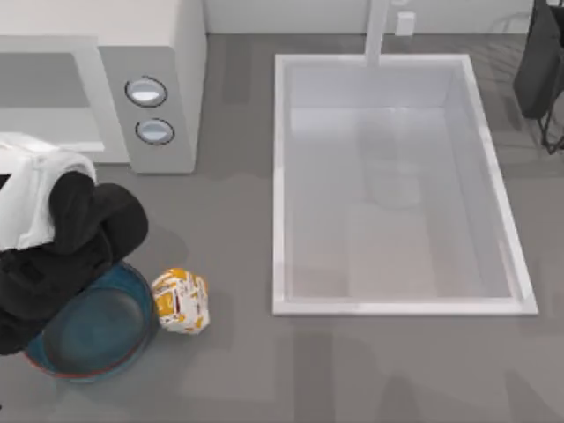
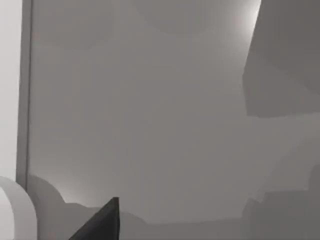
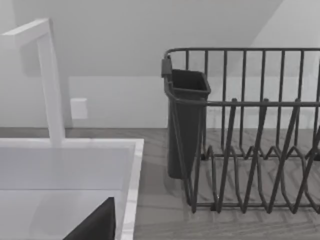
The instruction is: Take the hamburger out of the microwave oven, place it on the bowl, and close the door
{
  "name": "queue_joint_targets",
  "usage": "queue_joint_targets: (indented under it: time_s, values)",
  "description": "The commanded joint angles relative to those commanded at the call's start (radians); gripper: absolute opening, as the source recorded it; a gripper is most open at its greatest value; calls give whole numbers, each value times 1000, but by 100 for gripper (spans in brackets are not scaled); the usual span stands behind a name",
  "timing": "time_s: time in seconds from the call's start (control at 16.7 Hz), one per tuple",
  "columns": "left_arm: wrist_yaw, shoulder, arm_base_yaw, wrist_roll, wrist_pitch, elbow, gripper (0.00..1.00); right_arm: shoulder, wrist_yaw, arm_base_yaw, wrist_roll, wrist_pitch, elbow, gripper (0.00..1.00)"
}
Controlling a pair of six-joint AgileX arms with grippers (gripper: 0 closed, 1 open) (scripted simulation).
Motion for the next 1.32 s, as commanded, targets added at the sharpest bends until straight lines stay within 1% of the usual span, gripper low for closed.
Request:
queue_joint_targets:
  time_s: [0.48, 0.6, 0.72, 0.9, 1.02, 1.14, 1.32]
  values:
    - [304, -865, 241, 1112, 605, -492, 100, 0, 0, 0, 0, 0, 0, 100]
    - [369, -1059, 295, 1360, 759, -596, 100, 0, 0, 0, 0, 0, 0, 100]
    - [425, -1231, 343, 1572, 903, -686, 100, 0, 0, 0, 0, 0, 0, 100]
    - [490, -1434, 400, 1810, 1083, -788, 100, 0, 0, 0, 0, 0, 0, 100]
    - [520, -1529, 426, 1918, 1172, -834, 100, 0, 0, 0, 0, 0, 0, 100]
    - [537, -1586, 442, 1982, 1227, -861, 100, 0, 0, 0, 0, 0, 0, 100]
    - [542, -1606, 447, 2003, 1246, -869, 100, 0, 0, 0, 0, 0, 0, 100]
